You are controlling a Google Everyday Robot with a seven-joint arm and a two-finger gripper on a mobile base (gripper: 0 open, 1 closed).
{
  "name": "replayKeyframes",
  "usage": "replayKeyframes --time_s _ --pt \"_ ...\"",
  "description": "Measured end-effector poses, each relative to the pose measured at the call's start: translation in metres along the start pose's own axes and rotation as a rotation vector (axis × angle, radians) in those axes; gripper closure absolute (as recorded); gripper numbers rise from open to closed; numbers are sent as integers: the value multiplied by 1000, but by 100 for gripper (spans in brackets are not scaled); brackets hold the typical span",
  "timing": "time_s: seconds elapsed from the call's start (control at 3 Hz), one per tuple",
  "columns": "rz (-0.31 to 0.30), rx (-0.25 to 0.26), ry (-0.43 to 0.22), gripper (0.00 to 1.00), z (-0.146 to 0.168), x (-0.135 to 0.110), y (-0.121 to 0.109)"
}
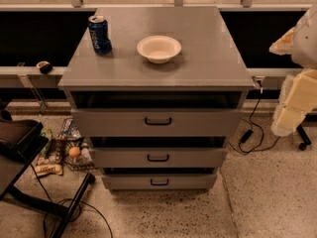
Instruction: Open top drawer
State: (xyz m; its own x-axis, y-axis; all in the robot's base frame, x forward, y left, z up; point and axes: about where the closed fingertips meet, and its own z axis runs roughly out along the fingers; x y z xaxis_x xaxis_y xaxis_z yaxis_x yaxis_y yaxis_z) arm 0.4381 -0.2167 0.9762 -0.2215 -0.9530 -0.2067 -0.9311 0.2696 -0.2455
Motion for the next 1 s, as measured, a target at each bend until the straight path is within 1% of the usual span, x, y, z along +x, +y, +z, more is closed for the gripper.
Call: replayKeyframes --time_s 0.33,0.67,1.0 --pt "0 -5 4 0 5 -1 1" --pt "3 -31 26 0 31 -4 7" --pt "15 -57 63 0 80 2 14"
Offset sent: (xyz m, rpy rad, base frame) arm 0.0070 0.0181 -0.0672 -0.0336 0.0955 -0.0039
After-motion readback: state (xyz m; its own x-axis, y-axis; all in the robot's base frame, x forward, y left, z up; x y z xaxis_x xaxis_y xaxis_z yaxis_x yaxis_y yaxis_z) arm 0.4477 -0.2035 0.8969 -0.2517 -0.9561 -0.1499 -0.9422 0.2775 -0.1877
